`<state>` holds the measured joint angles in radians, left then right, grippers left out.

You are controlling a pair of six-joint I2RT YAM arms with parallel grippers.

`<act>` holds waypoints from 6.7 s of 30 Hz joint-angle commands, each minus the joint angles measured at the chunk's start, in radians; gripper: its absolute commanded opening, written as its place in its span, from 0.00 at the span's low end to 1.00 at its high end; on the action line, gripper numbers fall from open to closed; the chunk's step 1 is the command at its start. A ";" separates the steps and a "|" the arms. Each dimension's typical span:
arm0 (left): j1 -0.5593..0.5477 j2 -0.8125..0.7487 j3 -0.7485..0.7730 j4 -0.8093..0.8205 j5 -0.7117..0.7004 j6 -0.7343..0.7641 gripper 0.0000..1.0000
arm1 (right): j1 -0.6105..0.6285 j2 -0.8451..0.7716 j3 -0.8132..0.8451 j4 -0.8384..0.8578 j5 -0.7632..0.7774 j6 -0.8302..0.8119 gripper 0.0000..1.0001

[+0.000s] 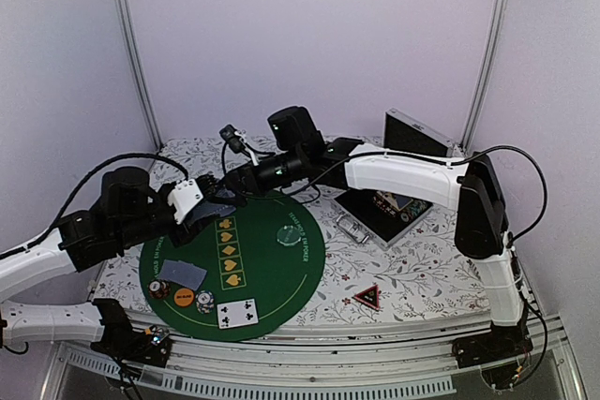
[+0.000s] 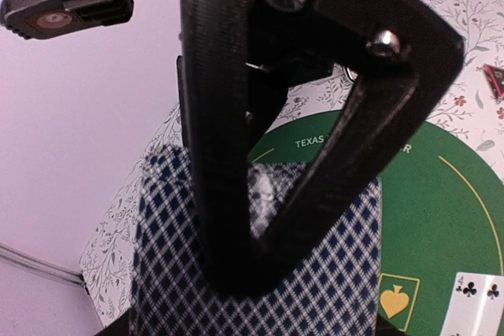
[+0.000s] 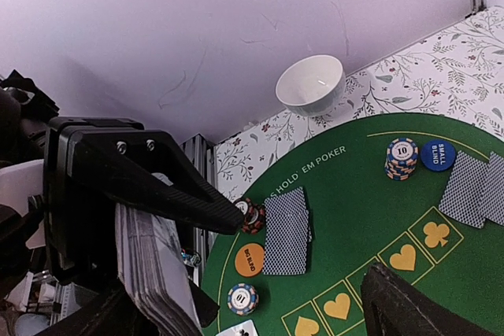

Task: Distribute texas hold em gaming equipment
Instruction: Pick up the poker card from the face-down deck piles, then flop the poker card in the community card area.

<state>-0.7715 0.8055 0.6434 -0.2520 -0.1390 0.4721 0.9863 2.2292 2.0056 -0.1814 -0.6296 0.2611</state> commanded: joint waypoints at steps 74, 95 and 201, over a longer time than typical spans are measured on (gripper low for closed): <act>0.000 0.000 -0.004 0.035 -0.003 0.005 0.56 | -0.041 -0.056 0.078 -0.222 -0.090 -0.031 0.27; -0.002 -0.004 -0.005 0.035 -0.003 0.005 0.56 | -0.065 -0.135 0.022 -0.251 -0.053 -0.059 0.01; 0.034 -0.035 -0.013 0.100 -0.123 -0.027 0.57 | 0.149 0.070 -0.455 0.074 0.118 -2.211 0.01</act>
<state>-0.7494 0.7773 0.6384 -0.1841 -0.2733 0.4477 1.1278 2.2757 1.5394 -0.0734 -0.5285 -1.9430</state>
